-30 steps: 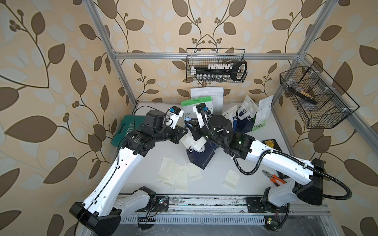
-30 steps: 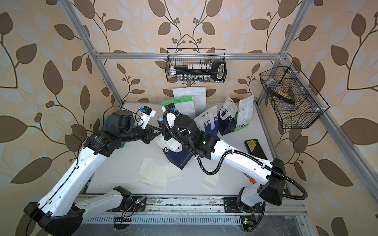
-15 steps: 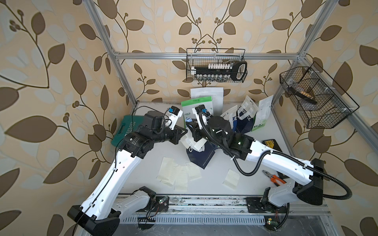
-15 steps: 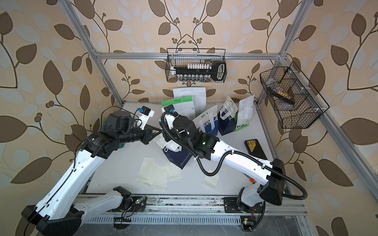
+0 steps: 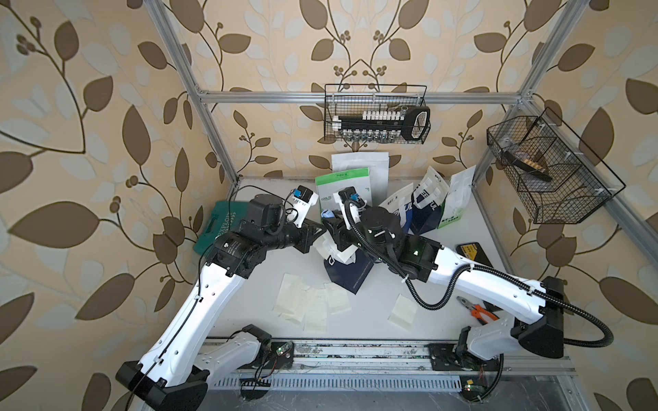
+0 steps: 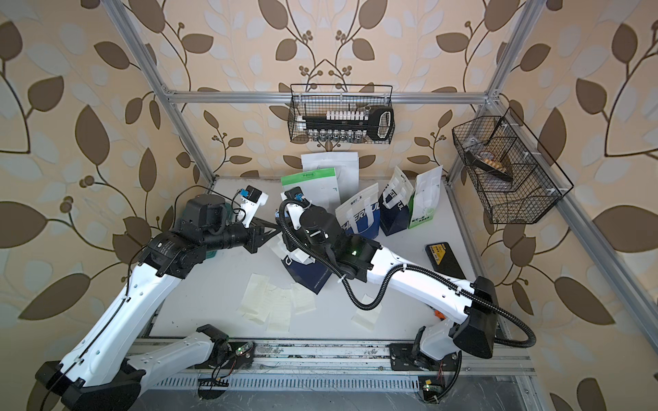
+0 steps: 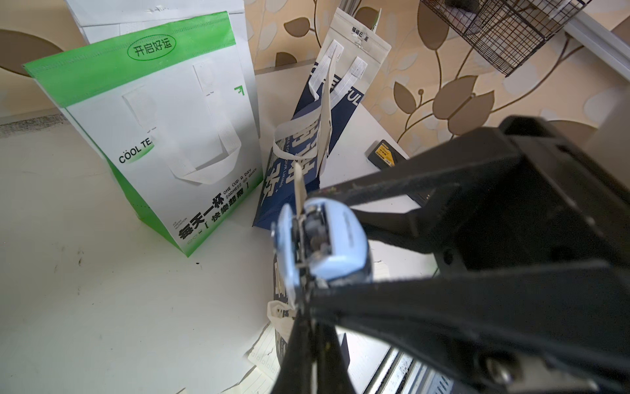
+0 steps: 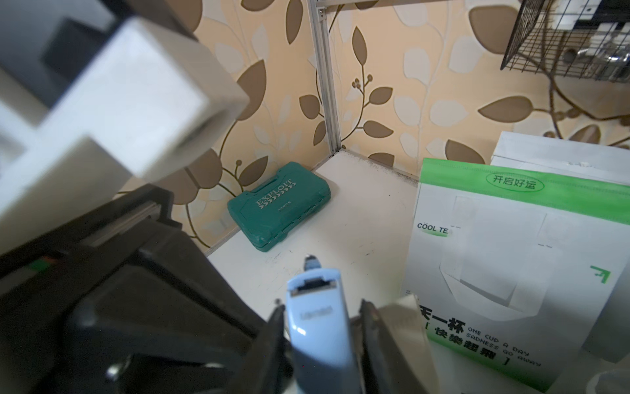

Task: Staple the receipts to the bags
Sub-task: Place the stapler in the takeout bag, then staple the receipt to the takeout bag.

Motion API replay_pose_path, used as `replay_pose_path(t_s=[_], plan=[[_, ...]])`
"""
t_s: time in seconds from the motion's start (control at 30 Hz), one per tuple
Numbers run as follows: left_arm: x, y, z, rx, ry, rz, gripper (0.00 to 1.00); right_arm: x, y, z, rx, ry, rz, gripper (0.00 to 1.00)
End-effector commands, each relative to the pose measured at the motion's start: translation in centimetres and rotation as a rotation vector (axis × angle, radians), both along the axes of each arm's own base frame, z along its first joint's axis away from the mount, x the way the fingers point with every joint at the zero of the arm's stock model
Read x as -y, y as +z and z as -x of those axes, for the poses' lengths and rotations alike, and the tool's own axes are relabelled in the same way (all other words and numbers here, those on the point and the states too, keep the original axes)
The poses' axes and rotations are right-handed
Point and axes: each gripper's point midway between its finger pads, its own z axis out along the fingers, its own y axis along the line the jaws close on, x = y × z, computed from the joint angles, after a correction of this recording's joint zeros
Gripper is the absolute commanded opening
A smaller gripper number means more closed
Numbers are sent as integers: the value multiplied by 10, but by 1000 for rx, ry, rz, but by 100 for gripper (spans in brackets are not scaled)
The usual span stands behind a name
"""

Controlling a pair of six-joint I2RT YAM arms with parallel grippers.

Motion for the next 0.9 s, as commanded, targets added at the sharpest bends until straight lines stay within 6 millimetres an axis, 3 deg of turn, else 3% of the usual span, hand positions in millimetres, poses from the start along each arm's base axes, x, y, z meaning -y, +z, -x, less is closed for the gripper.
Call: replay_pose_path(t_s=[0.0, 0.3, 0.33, 0.37, 0.47, 0.67, 0.87], plan=[[8, 25, 6, 111, -77, 38, 0, 9, 1, 15, -14, 33, 13, 54], [14, 22, 14, 122, -156, 20, 0, 53, 31, 51, -29, 155, -37, 70], [15, 23, 17, 131, -177, 24, 0, 60, 32, 51, -43, 174, -45, 75], [18, 26, 22, 149, -209, 35, 0, 67, 31, 52, -66, 201, -52, 86], [22, 34, 37, 203, -287, 60, 0, 83, 29, 55, -131, 297, -76, 92], [31, 40, 61, 205, -435, 102, 0, 81, 24, 89, -147, 586, -72, 100], [34, 45, 80, 210, -519, 142, 0, 70, 17, 97, -138, 702, -35, 100]])
